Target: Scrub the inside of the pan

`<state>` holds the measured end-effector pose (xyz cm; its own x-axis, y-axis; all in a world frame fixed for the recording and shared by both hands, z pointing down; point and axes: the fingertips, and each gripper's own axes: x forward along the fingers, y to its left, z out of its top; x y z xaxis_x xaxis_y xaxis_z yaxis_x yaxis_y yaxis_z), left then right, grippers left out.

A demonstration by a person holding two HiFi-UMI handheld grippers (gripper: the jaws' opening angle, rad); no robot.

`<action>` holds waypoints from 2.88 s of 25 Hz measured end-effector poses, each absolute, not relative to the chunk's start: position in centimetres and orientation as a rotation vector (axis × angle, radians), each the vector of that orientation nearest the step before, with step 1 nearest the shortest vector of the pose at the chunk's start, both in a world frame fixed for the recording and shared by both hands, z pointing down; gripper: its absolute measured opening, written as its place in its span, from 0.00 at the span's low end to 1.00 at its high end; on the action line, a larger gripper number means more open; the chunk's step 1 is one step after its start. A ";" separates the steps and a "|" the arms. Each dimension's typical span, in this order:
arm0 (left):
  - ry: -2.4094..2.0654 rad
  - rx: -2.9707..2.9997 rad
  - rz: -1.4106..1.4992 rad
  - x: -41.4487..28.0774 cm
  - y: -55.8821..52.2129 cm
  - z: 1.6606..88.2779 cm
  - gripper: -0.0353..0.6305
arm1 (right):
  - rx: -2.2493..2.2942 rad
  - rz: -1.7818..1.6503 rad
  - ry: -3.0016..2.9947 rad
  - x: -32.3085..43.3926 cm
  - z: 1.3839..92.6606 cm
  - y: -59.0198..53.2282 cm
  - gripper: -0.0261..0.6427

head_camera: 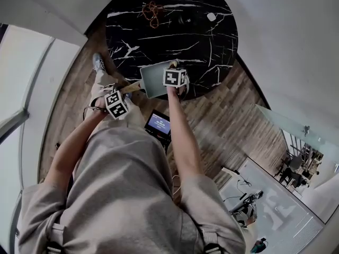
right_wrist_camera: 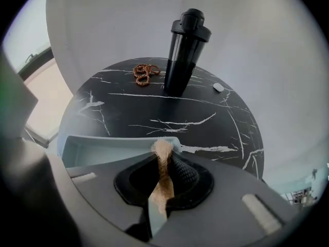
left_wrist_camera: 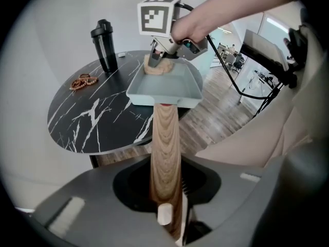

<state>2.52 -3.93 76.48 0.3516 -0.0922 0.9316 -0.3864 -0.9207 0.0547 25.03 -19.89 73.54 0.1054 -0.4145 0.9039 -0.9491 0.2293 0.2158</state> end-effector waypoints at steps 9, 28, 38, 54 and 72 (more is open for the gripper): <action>-0.404 2.380 1.598 2.6 -4.0 76.5 0.19 | 1.273 0.669 -1.512 23.7 75.1 -19.4 0.09; -0.404 2.387 1.591 2.7 -4.0 76.7 0.18 | 0.983 0.908 -1.759 14.1 76.3 -15.9 0.10; -0.406 2.357 1.597 2.6 -4.2 76.4 0.18 | 0.873 0.970 -1.843 13.1 74.8 -15.0 0.11; -0.432 2.321 1.519 2.4 -4.7 76.3 0.18 | 0.165 -0.316 -1.276 23.1 75.2 -19.0 0.10; -0.458 2.277 1.500 2.2 -4.7 76.7 0.21 | 0.262 0.551 -1.394 24.5 76.4 -9.3 0.10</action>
